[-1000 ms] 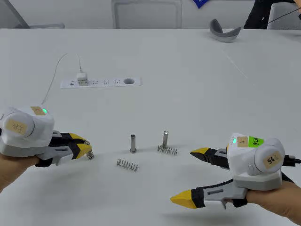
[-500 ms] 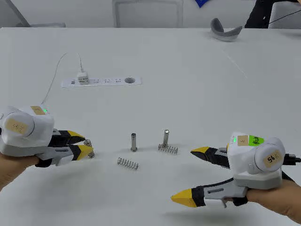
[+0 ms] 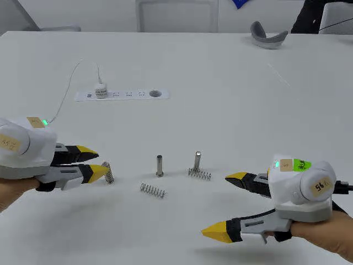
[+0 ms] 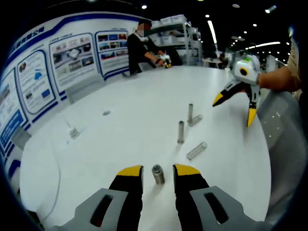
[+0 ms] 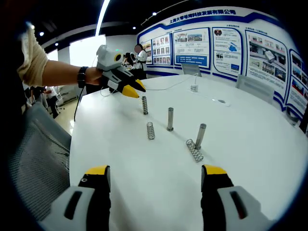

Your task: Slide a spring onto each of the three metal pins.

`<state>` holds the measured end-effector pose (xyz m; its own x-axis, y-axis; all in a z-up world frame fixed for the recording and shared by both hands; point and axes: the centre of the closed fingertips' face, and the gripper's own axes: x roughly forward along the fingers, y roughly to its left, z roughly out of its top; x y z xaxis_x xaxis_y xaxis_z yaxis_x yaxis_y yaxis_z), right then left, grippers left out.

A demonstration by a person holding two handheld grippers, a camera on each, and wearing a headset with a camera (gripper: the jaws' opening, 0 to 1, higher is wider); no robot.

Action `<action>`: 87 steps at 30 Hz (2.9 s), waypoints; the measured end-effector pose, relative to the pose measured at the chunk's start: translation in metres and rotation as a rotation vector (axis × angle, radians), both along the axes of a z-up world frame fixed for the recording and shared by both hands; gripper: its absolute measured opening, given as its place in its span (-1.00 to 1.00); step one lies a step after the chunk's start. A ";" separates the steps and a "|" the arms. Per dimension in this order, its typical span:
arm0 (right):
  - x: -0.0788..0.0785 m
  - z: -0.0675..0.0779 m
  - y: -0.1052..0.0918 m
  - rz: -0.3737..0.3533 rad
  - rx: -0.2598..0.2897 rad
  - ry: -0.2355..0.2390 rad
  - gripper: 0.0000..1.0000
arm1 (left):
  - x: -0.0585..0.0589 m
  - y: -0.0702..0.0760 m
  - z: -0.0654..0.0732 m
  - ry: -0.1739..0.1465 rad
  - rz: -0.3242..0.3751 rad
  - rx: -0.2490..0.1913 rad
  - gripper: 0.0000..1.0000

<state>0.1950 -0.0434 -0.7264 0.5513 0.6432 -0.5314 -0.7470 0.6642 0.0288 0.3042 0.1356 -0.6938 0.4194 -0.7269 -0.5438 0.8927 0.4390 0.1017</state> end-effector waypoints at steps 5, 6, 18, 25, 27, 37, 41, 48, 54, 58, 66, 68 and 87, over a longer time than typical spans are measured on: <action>0.000 0.001 0.000 0.000 0.002 -0.001 0.57 | -0.006 -0.008 0.008 -0.016 -0.028 -0.011 -0.50; 0.000 0.001 0.000 0.000 0.001 -0.003 0.57 | -0.007 -0.010 0.009 -0.020 -0.034 -0.009 -0.49; 0.000 0.000 -0.001 -0.001 0.001 -0.002 0.57 | -0.028 -0.035 0.010 -0.026 -0.136 0.007 -0.49; 0.000 0.000 -0.001 -0.001 0.002 -0.001 0.56 | -0.040 -0.051 -0.005 -0.008 -0.193 0.041 -0.47; 0.000 0.000 -0.001 -0.002 0.001 0.000 0.56 | -0.043 -0.056 -0.010 -0.001 -0.205 0.049 -0.46; 0.000 0.000 -0.003 -0.007 0.002 -0.001 0.56 | -0.049 -0.072 -0.028 0.039 -0.218 0.053 -0.45; 0.000 0.000 -0.002 -0.005 0.004 0.000 0.56 | -0.047 -0.073 -0.039 0.056 -0.207 0.057 -0.43; 0.000 0.000 -0.002 -0.006 0.006 0.003 0.56 | -0.044 -0.080 -0.046 0.075 -0.187 0.053 -0.43; 0.000 0.000 -0.002 -0.008 0.009 0.004 0.56 | -0.042 -0.086 -0.053 0.092 -0.180 0.056 -0.42; -0.001 0.000 -0.002 -0.006 0.011 0.005 0.56 | -0.040 -0.089 -0.058 0.109 -0.167 0.059 -0.42; 0.000 0.000 -0.002 -0.008 0.014 0.005 0.56 | -0.042 -0.085 -0.065 0.126 -0.161 0.087 -0.43; 0.000 0.000 -0.002 -0.006 0.014 0.005 0.56 | -0.042 -0.084 -0.066 0.125 -0.159 0.091 -0.45; 0.000 0.001 0.001 0.000 0.019 0.003 0.56 | -0.053 -0.072 -0.072 0.118 -0.162 0.114 -0.67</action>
<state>0.1950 -0.0425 -0.7258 0.5501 0.6531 -0.5204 -0.7467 0.6638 0.0438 0.2508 0.0631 -0.7660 0.2305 -0.7105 -0.6649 0.9593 0.2805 0.0329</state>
